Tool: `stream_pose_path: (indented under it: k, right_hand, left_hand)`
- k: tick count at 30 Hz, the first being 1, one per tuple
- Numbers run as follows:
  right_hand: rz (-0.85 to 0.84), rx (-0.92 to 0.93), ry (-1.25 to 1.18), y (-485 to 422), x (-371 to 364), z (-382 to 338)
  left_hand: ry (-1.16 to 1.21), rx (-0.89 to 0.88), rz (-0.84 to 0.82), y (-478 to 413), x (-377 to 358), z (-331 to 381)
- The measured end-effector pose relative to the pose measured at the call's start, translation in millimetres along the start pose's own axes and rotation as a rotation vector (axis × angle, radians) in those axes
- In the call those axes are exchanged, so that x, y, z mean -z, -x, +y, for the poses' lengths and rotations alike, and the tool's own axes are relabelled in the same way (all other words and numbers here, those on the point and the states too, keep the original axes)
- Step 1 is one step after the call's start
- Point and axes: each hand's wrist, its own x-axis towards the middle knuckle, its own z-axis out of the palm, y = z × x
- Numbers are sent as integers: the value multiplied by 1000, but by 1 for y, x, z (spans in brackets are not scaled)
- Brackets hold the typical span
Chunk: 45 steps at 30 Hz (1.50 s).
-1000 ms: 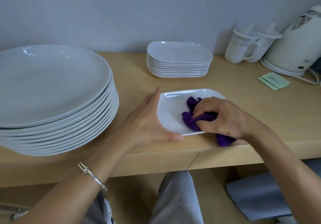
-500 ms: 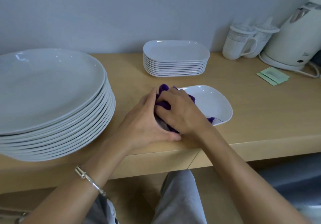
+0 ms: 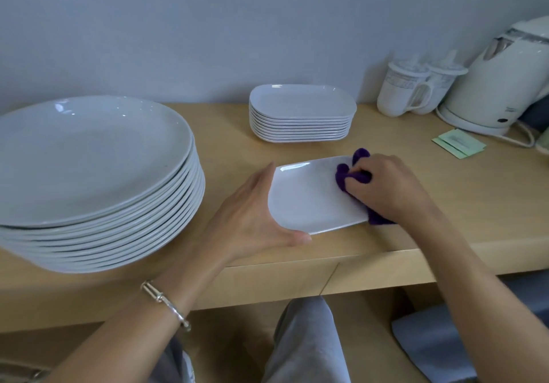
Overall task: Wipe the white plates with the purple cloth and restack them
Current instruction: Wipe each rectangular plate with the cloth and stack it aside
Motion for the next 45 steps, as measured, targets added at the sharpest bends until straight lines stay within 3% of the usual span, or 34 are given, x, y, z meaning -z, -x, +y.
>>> stream_pose_path:
  k: [3,5,9,12,14,16,18,20,22,29,33,37,41,43,45]
  right_hand:
    - [115,-38,-2,-10,-29,-42]
    - [81,71,-68,-4,-40,-71]
    - [-109,301,-271,21,-32,-92]
    - [-333,311,-349,29,-6,-72]
    - [-397,255,-304,34,9,-52]
    - [-259,155,-299,36,19,-36]
    - [23,38,-440,38,28,-26]
    - [295,-32,-585,37,40,-25]
    - [449,-54,-663,36,50,-29]
    - [507,11,-751,38,44,-48]
    - [623,51,-778,39,51,-53]
    - [642,146,-730,34,52,-68]
    - [507,150,-643,27,32,-69]
    - [368,137,-597,25,19,-67]
    - [331,175,-495,23,10,-64]
  left_hand:
    - [12,3,-6,-1,-1,-1]
    - [59,2,1,-1,-2,-1]
    - [50,5,52,2,-3,2]
    - [-51,-20,34,3,-4,3]
    - [-192,-7,-9,3,-4,4]
    - [-407,-27,37,5,-8,3]
    - [-501,-175,265,6,-12,-2]
    - [-450,-318,418,8,-14,-11]
    - [-376,-384,479,10,-11,-16]
    - [-191,-384,430,15,-6,-16]
    - [111,-161,334,14,-3,-14]
    - [428,-20,392,9,6,-14]
    - [410,99,387,6,6,-13]
    - [341,146,423,6,4,-11]
    - [239,199,446,5,1,-7]
